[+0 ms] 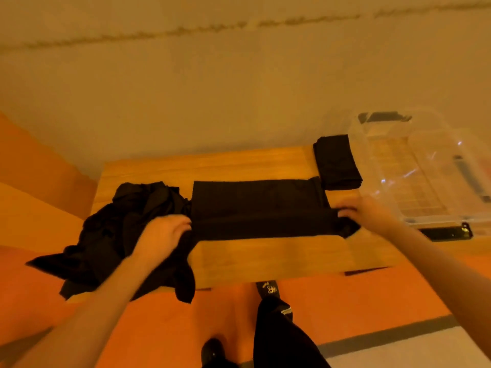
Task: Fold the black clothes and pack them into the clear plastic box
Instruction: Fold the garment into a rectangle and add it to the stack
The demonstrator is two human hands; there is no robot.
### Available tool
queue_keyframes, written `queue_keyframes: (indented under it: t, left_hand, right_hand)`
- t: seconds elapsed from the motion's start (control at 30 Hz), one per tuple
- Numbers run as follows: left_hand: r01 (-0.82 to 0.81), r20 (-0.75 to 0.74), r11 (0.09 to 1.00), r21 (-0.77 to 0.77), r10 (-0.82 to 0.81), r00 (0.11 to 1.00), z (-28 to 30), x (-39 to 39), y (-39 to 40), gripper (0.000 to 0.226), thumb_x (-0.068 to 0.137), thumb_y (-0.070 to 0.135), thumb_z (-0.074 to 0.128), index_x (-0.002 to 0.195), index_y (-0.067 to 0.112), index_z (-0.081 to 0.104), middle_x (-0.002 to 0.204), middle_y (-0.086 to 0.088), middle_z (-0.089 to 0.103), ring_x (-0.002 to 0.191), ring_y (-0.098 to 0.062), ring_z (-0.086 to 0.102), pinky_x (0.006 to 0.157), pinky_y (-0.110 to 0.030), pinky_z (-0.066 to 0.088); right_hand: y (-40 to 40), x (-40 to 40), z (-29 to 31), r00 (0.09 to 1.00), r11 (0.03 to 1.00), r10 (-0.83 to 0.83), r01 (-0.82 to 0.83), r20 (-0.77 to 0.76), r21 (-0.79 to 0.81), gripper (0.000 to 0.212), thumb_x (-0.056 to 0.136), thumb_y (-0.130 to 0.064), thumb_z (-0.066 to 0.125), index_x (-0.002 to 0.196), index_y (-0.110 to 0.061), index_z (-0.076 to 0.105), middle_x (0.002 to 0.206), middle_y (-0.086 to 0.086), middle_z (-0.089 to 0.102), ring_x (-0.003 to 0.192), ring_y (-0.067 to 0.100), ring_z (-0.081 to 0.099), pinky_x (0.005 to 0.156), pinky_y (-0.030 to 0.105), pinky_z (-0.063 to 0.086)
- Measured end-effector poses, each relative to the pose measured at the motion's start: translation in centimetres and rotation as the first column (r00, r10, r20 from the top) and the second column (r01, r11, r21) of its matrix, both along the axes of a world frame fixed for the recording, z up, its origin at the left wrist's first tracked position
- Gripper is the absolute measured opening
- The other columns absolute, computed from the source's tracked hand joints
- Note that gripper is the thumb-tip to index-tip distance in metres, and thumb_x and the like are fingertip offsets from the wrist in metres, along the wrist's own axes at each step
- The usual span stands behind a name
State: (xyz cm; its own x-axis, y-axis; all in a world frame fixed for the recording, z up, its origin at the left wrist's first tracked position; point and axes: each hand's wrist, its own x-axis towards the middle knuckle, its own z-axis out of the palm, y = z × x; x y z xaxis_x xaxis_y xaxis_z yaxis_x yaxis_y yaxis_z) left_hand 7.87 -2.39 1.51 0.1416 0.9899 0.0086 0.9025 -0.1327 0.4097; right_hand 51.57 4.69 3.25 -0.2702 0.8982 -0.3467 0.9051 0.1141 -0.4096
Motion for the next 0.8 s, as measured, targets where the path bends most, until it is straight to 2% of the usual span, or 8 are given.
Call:
queue_keyframes:
  t: [0.03,0.1,0.2,0.33,0.43,0.57,0.63,0.8]
  left_hand:
    - [-0.02,0.0,0.999,0.045,0.02,1.0,2.1,-0.4,1.9,0.017,0.087,0.007,0.06,0.099,0.002,0.071,0.101,-0.016,0.07,0.095,-0.029,0.066,0.086,-0.035,0.047]
    - [-0.064,0.031,0.992,0.107,0.061,0.998,6.4,-0.6,5.2,0.021,0.089,0.006,0.058,0.106,0.002,0.069,0.108,-0.019,0.068,0.103,-0.033,0.062,0.09,-0.034,0.042]
    - [-0.125,0.081,0.976,0.181,0.112,0.99,11.8,-0.7,8.3,0.02,0.09,0.006,0.055,0.105,0.001,0.068,0.106,-0.017,0.068,0.101,-0.033,0.06,0.085,-0.031,0.041]
    - [-0.195,0.166,0.941,0.278,0.153,0.974,16.2,-1.3,8.9,0.017,0.091,0.007,0.054,0.097,0.003,0.069,0.099,-0.014,0.069,0.095,-0.028,0.061,0.076,-0.022,0.037]
    - [-0.268,0.253,0.904,0.333,0.188,0.949,18.5,-1.5,7.7,0.015,0.09,0.01,0.057,0.094,0.003,0.069,0.093,-0.013,0.069,0.085,-0.021,0.06,0.071,-0.023,0.036]
    - [-0.313,0.354,0.871,0.379,0.176,0.918,20.2,-1.9,5.2,0.013,0.089,0.01,0.058,0.088,0.003,0.068,0.086,-0.014,0.067,0.077,-0.017,0.054,0.067,-0.025,0.035]
    - [-0.277,0.359,0.891,0.359,0.142,0.923,20.4,-2.1,4.0,0.011,0.089,0.01,0.058,0.085,0.007,0.067,0.082,-0.01,0.066,0.076,-0.018,0.055,0.063,-0.024,0.037]
    - [-0.194,0.437,0.937,0.291,0.05,0.898,21.5,-3.0,1.4,0.026,0.088,0.009,0.059,0.071,0.029,0.06,0.075,0.011,0.061,0.072,-0.003,0.055,0.059,-0.005,0.042]
  right_hand:
    - [1.6,-0.6,2.4,1.0,1.0,-0.005,0.006,-0.02,0.028,0.025,0.091,-0.016,0.056,0.114,-0.018,0.064,0.112,0.002,0.063,0.103,0.016,0.055,0.092,0.028,0.039]
    - [4.4,-1.7,6.7,0.997,0.994,-0.046,0.052,-0.064,0.097,0.025,0.092,-0.01,0.054,0.114,-0.009,0.064,0.107,0.003,0.059,0.101,0.015,0.05,0.087,0.025,0.033]
    - [6.4,-2.5,12.0,0.987,0.971,-0.071,0.102,-0.145,0.214,0.02,0.09,-0.004,0.055,0.107,-0.004,0.066,0.097,0.007,0.06,0.099,0.024,0.055,0.079,0.024,0.033]
    - [5.7,-3.3,16.5,0.95,0.921,-0.131,0.222,-0.282,0.32,0.014,0.085,-0.004,0.062,0.096,-0.007,0.069,0.092,0.009,0.063,0.089,0.02,0.055,0.077,0.028,0.039]
    - [3.9,-3.7,18.9,0.901,0.872,-0.18,0.332,-0.394,0.359,0.011,0.084,-0.004,0.063,0.092,-0.009,0.069,0.087,0.006,0.061,0.084,0.022,0.055,0.074,0.03,0.04]
    - [1.4,-3.7,20.6,0.883,0.844,-0.181,0.365,-0.433,0.392,0.015,0.088,0.001,0.056,0.096,-0.003,0.068,0.09,0.009,0.062,0.083,0.026,0.057,0.073,0.036,0.046]
    - [0.0,-3.6,21.1,0.896,0.846,-0.169,0.346,-0.41,0.406,0.015,0.088,0.002,0.055,0.093,-0.004,0.068,0.088,0.009,0.062,0.083,0.023,0.056,0.073,0.034,0.043]
    - [-3.2,-2.7,21.6,0.834,0.841,-0.192,0.411,-0.518,0.351,0.015,0.085,0.004,0.059,0.091,-0.008,0.066,0.077,0.001,0.062,0.073,0.011,0.057,0.061,0.018,0.047]
